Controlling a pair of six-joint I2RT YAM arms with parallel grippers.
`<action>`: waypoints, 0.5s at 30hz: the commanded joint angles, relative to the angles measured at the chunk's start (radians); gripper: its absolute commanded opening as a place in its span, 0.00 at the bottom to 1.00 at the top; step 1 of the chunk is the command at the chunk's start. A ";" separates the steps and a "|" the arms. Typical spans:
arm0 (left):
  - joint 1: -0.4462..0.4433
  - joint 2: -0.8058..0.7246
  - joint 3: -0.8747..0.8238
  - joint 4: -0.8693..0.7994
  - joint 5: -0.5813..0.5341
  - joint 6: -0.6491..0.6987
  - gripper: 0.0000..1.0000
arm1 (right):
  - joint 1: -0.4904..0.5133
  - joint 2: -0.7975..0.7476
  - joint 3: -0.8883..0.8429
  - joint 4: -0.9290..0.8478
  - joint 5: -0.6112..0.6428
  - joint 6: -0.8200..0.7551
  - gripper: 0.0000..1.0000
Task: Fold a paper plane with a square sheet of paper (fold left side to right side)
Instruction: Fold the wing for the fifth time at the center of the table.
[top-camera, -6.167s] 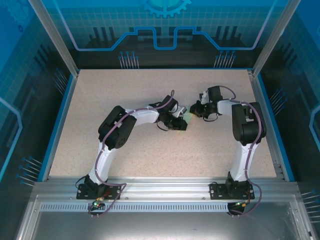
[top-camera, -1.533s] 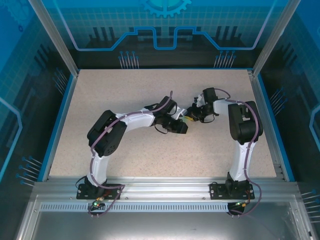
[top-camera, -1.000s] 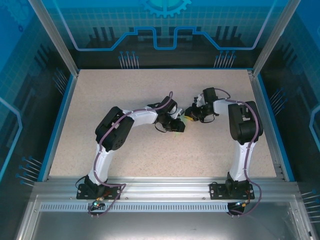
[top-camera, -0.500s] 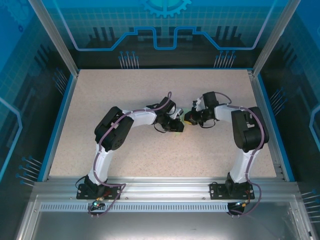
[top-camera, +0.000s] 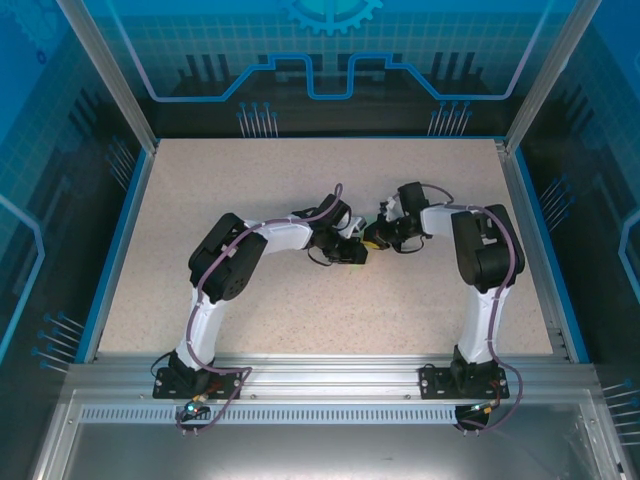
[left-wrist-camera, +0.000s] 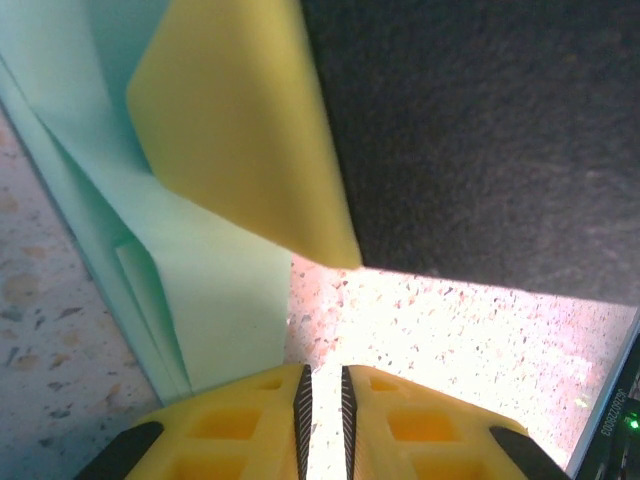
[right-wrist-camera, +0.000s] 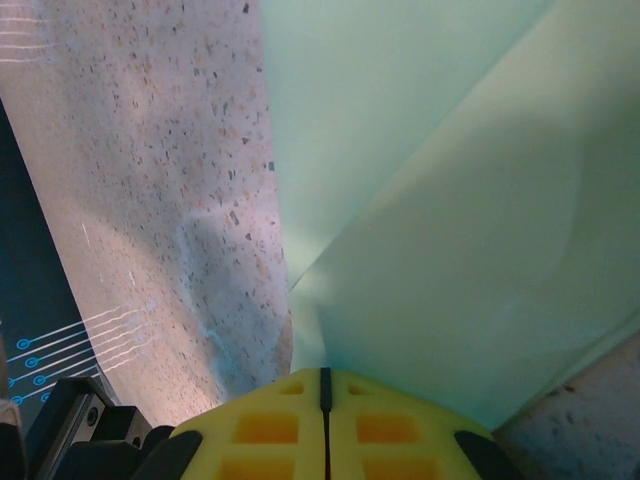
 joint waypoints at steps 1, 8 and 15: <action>0.008 0.035 -0.055 -0.086 -0.047 -0.009 0.20 | -0.033 0.034 0.040 -0.027 0.058 -0.036 0.07; 0.010 0.039 -0.063 -0.081 -0.049 -0.010 0.20 | -0.088 0.062 0.085 -0.015 0.042 -0.076 0.07; 0.009 0.036 -0.073 -0.076 -0.051 -0.009 0.20 | -0.127 0.108 0.150 -0.022 0.026 -0.090 0.07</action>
